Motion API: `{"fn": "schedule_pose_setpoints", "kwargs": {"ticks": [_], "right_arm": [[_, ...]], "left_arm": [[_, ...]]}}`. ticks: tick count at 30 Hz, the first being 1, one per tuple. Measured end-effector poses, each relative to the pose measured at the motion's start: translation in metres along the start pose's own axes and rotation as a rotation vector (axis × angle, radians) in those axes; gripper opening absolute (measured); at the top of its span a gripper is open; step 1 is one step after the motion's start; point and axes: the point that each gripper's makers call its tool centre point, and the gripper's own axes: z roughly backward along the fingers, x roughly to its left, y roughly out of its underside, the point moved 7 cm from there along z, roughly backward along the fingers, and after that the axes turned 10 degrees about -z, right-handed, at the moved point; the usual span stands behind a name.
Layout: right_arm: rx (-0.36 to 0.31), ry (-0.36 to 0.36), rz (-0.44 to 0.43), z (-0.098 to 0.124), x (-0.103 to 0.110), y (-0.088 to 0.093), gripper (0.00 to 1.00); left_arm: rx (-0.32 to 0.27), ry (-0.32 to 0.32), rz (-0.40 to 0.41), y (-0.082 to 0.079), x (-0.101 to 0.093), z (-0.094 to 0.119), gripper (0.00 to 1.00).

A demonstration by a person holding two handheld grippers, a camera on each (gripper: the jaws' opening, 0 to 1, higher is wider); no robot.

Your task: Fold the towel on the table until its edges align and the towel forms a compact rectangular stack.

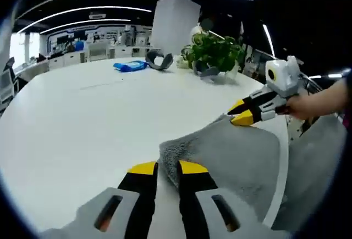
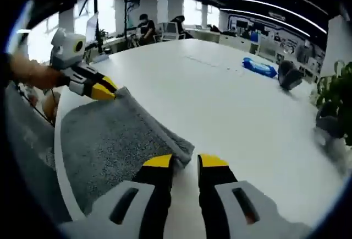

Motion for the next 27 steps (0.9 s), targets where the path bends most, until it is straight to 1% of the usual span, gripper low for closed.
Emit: {"fn": "schedule_pose_setpoints", "kwargs": {"ticks": [1,3,4,5,6,7,8,9,10,11,12,14,15,16,17,18,19,20,21,22,23,24,27], "right_arm": [[-0.013,0.02,0.014,0.005,-0.002,-0.003,0.15],[-0.046,-0.009,0.012,0.018,0.001,-0.009,0.17],[-0.058,-0.025,-0.001,0.025,0.004,-0.011,0.18],[-0.061,-0.04,-0.001,0.03,0.006,-0.011,0.19],[-0.05,-0.073,-0.002,0.035,0.014,-0.01,0.19],[-0.043,-0.083,-0.005,0.039,0.019,-0.009,0.19],[-0.039,-0.104,-0.002,0.043,0.027,-0.008,0.19],[-0.022,-0.143,-0.013,0.046,0.038,-0.005,0.2],[-0.01,-0.159,-0.027,0.049,0.046,-0.002,0.2],[0.003,-0.17,-0.019,0.052,0.055,0.001,0.21],[0.024,-0.186,-0.018,0.054,0.061,0.005,0.2],[0.05,-0.213,-0.031,0.057,0.075,0.012,0.15],[0.068,-0.236,-0.045,0.059,0.081,0.015,0.14],[0.068,-0.254,-0.057,0.059,0.087,0.017,0.13],[0.076,-0.257,-0.055,0.059,0.088,0.019,0.13],[0.098,-0.254,-0.052,0.057,0.089,0.023,0.14],[0.102,-0.249,-0.039,0.056,0.088,0.025,0.14],[0.108,-0.247,-0.038,0.055,0.087,0.027,0.13],[0.118,-0.255,-0.059,0.054,0.086,0.028,0.13],[0.12,-0.258,-0.075,0.053,0.085,0.029,0.13],[0.122,-0.257,-0.079,0.051,0.083,0.029,0.14],[0.131,-0.26,-0.08,0.05,0.083,0.031,0.14],[0.151,-0.268,-0.073,0.046,0.084,0.036,0.15]], "left_arm": [[-0.004,-0.014,-0.019,-0.001,0.001,0.003,0.16],[-0.037,-0.028,-0.032,-0.007,0.002,0.014,0.18],[-0.063,-0.008,-0.024,-0.012,0.0,0.02,0.19],[-0.074,0.018,-0.014,-0.015,-0.003,0.024,0.2],[-0.087,0.062,-0.038,-0.02,-0.011,0.03,0.2],[-0.092,0.087,-0.061,-0.023,-0.017,0.034,0.2],[-0.078,0.116,-0.099,-0.024,-0.024,0.037,0.2],[-0.021,0.136,-0.123,-0.021,-0.032,0.041,0.2],[0.034,0.145,-0.131,-0.018,-0.038,0.045,0.2],[0.067,0.161,-0.156,-0.016,-0.044,0.047,0.2],[0.052,0.189,-0.201,-0.017,-0.052,0.05,0.19],[0.056,0.205,-0.228,-0.016,-0.062,0.055,0.19],[0.068,0.249,-0.244,-0.013,-0.07,0.057,0.18],[0.085,0.261,-0.247,-0.01,-0.073,0.058,0.17],[0.097,0.271,-0.254,-0.006,-0.076,0.059,0.17],[0.114,0.296,-0.272,-0.002,-0.079,0.058,0.16],[0.131,0.301,-0.28,0.001,-0.079,0.057,0.14],[0.139,0.292,-0.292,0.005,-0.078,0.055,0.14],[0.136,0.295,-0.283,0.005,-0.077,0.053,0.14],[0.142,0.302,-0.243,0.006,-0.075,0.051,0.14],[0.147,0.301,-0.214,0.007,-0.074,0.05,0.14],[0.156,0.301,-0.203,0.008,-0.072,0.049,0.14],[0.18,0.312,-0.234,0.012,-0.074,0.045,0.15]]}}
